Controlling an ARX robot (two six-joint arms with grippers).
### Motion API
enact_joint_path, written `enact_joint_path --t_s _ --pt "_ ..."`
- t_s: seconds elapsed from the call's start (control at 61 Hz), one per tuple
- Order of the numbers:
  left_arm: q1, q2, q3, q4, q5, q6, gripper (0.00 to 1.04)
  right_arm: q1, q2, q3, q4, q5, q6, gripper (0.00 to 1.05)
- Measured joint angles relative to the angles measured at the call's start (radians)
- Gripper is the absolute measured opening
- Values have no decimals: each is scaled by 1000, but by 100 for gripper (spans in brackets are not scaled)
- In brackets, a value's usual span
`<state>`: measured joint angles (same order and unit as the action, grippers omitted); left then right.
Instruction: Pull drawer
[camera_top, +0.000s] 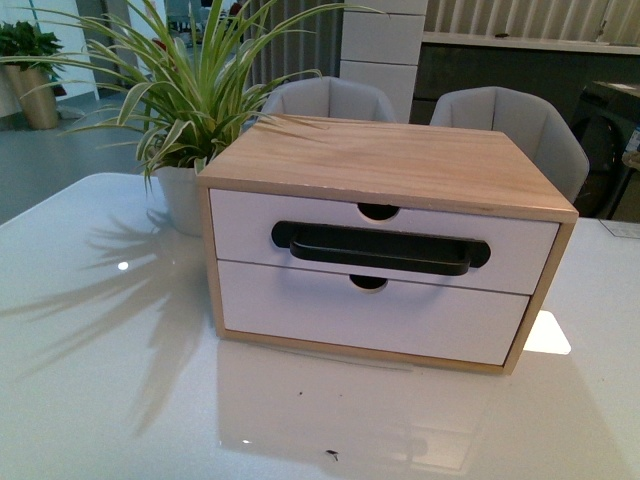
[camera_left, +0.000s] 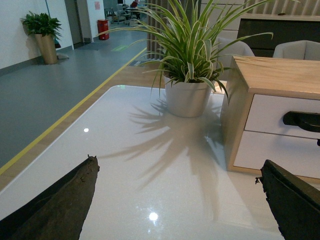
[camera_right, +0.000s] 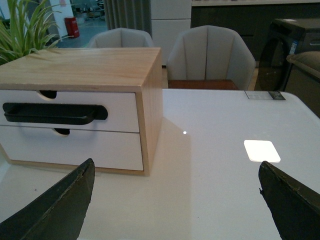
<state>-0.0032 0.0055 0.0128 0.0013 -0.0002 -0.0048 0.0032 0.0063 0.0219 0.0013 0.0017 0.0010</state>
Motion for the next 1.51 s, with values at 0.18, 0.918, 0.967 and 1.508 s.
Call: enact_joint_path --t_s 0.18,0.918,0.967,1.508 --pt "0 0 0 0 0 0 97 0 0 0 0 0 0 96" --pt "0 0 0 0 0 0 97 0 0 0 0 0 0 96" --pt "0 0 0 0 0 0 97 0 0 0 0 0 0 96" --pt "-273 985 246 590 203 230 97 12 842 321 78 -213 -317 96"
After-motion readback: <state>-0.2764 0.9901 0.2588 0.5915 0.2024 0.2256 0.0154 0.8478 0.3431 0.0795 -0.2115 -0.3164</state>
